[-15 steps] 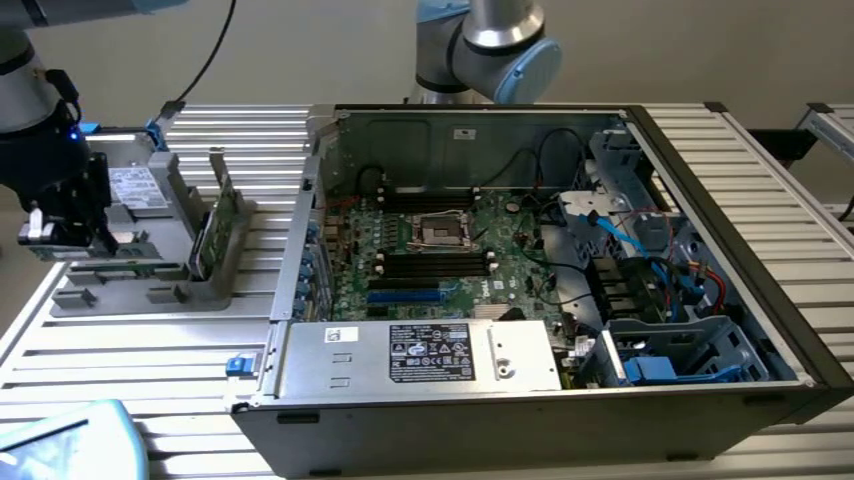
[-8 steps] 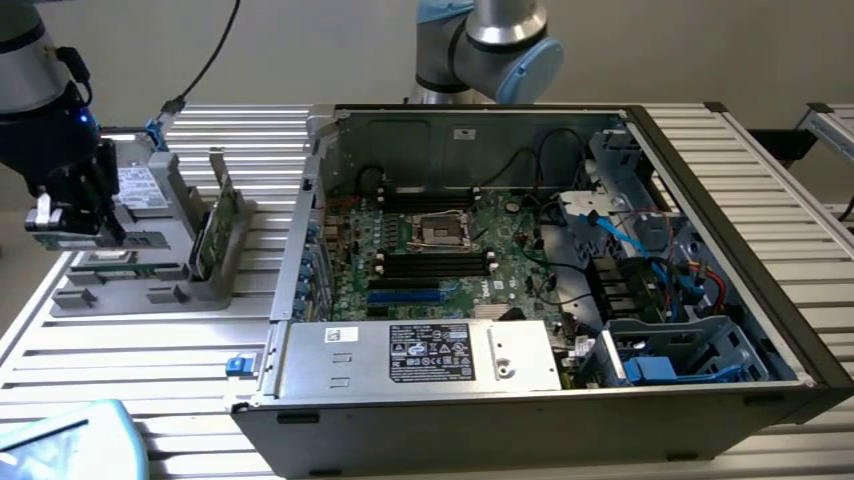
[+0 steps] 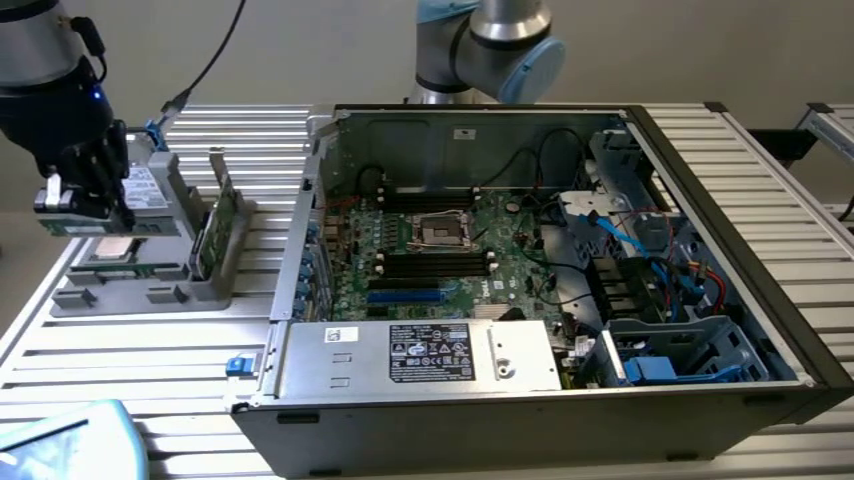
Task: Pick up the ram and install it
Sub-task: 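Pick up the ram and move it above insertion slot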
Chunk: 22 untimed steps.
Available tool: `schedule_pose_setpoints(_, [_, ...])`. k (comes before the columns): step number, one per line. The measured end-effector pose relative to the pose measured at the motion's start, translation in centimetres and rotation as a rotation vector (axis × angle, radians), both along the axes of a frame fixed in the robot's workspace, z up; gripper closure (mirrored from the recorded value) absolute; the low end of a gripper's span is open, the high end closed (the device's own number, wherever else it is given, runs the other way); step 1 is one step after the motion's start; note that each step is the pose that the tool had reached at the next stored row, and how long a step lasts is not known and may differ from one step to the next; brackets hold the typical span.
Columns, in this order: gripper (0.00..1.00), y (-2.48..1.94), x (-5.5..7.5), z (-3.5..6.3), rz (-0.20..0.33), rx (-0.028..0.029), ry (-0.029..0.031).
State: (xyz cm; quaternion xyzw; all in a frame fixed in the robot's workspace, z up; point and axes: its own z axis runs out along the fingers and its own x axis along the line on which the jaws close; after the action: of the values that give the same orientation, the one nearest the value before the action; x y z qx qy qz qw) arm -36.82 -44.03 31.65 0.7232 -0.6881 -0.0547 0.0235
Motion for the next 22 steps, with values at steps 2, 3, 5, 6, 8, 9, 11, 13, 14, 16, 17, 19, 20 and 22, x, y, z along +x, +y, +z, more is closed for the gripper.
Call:
schedule_pose_setpoints(2, [0.86, -0.04, 0.6, 0.53, 0.000, 0.0009, 0.0027])
schedule_pose_setpoints(3, [0.86, -0.06, 1.0, 0.76, 0.000, 0.0015, 0.0039])
schedule_pose_setpoints(5, [0.86, -0.08, 1.7, 1.24, 0.000, 0.0027, 0.0058])
schedule_pose_setpoints(6, [0.86, -0.09, 2.0, 1.48, 0.000, 0.0032, 0.0067])
schedule_pose_setpoints(8, [0.86, -0.12, 2.7, 1.95, 0.000, 0.0046, 0.0082])
schedule_pose_setpoints(9, [0.86, -0.12, 3.1, 2.20, 0.000, 0.0054, 0.0089])
schedule_pose_setpoints(11, [0.86, -0.13, 3.9, 2.67, 0.000, 0.0071, 0.0099])
schedule_pose_setpoints(13, [0.86, -0.14, 4.7, 3.14, 0.000, 0.0089, 0.0106])
schedule_pose_setpoints(14, [0.86, -0.14, 5.1, 3.40, 0.000, 0.0098, 0.0109])
schedule_pose_setpoints(16, [0.86, -0.15, 5.9, 3.93, 0.001, 0.0116, 0.0113])
schedule_pose_setpoints(17, [0.86, -0.15, 6.4, 4.20, 0.001, 0.0125, 0.0114])
schedule_pose_setpoints(19, [0.86, -0.16, 7.2, 4.73, 0.001, 0.0141, 0.0118])
schedule_pose_setpoints(20, [0.86, -0.16, 7.6, 5.00, 0.001, 0.0150, 0.0120])
schedule_pose_setpoints(22, [0.86, -0.18, 8.5, 5.51, 0.001, 0.0159, 0.0128])
